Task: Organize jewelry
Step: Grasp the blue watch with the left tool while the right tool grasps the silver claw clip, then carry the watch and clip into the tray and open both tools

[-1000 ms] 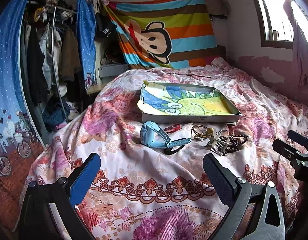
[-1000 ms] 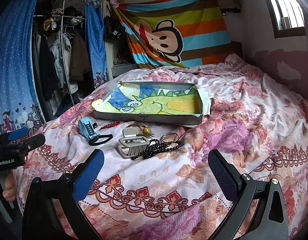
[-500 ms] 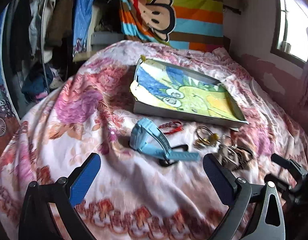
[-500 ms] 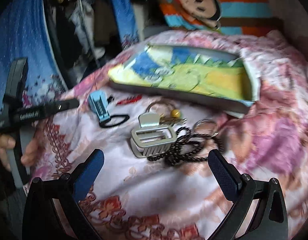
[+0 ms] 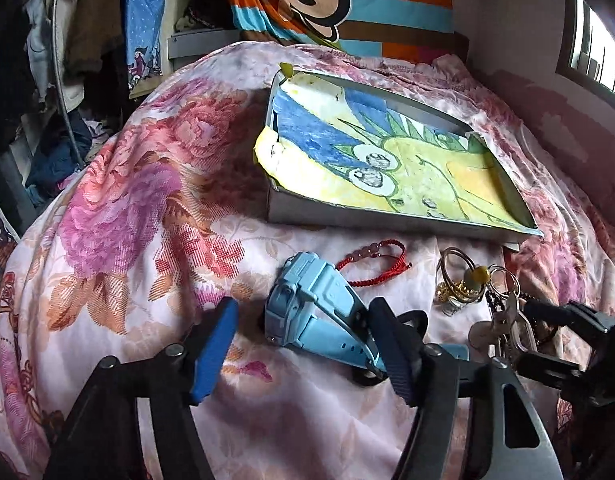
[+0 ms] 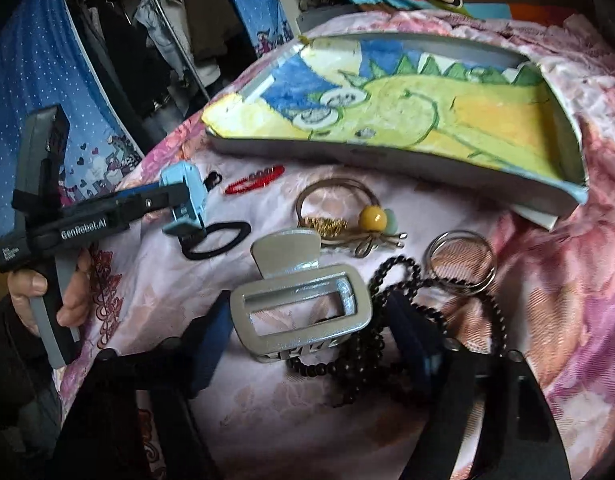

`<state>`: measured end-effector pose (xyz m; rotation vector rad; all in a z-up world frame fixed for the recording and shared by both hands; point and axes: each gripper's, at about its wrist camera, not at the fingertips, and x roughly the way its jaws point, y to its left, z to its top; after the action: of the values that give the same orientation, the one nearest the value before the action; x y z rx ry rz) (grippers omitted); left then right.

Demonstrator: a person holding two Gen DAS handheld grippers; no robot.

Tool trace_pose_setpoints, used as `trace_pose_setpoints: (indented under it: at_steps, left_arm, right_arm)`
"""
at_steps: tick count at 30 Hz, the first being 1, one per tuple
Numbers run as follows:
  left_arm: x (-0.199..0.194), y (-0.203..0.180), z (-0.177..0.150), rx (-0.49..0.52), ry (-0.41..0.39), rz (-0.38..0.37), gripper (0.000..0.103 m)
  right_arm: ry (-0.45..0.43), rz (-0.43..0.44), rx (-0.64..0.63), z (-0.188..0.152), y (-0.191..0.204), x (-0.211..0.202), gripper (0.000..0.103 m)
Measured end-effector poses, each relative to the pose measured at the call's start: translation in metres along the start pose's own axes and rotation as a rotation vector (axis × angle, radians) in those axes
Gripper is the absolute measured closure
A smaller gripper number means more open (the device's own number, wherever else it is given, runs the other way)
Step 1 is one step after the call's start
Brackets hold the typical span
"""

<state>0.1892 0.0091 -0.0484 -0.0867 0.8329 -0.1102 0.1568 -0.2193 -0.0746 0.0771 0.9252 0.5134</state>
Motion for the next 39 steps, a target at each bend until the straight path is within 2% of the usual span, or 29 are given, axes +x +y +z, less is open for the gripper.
trace_pose_setpoints:
  at_steps: [2,4,10,16,21,24,31,36,39]
  left_arm:
    - [0.000,-0.001,0.002,0.000,-0.002,-0.013,0.048]
    - [0.002,-0.003,0.003,0.004,0.002,-0.022,0.055]
    - [0.000,-0.003,0.002,0.007,-0.012,0.018,0.071]
    - [-0.006,-0.001,0.001,-0.015,-0.027,0.020,0.078]
    - [-0.026,-0.006,0.003,-0.018,-0.107,-0.019,0.086]
    - [-0.038,-0.011,0.006,-0.006,-0.165,-0.055,0.086]
    - [-0.029,-0.009,0.006,-0.016,-0.126,-0.061,0.087]
    - [-0.039,-0.009,0.007,-0.028,-0.183,-0.072,0.087]
    - [-0.043,-0.008,0.009,-0.039,-0.207,-0.087,0.087]
  right_arm:
    - [-0.007,-0.006,-0.006,0.001,0.003,0.001,0.045]
    - [-0.020,-0.006,-0.010,0.001,0.004,-0.002,0.045]
    - [-0.062,-0.004,-0.031,-0.001,0.008,-0.011,0.045]
    - [-0.162,0.016,-0.039,0.000,0.009,-0.029,0.045]
    - [-0.225,0.030,-0.026,0.003,0.006,-0.041,0.045]
    - [-0.224,0.028,-0.023,0.003,0.005,-0.040,0.045]
    - [-0.268,-0.044,-0.092,0.004,0.016,-0.048,0.045]
    - [-0.328,-0.044,-0.104,0.005,0.019,-0.060,0.045]
    - [-0.326,-0.034,-0.108,0.004,0.021,-0.061,0.045]
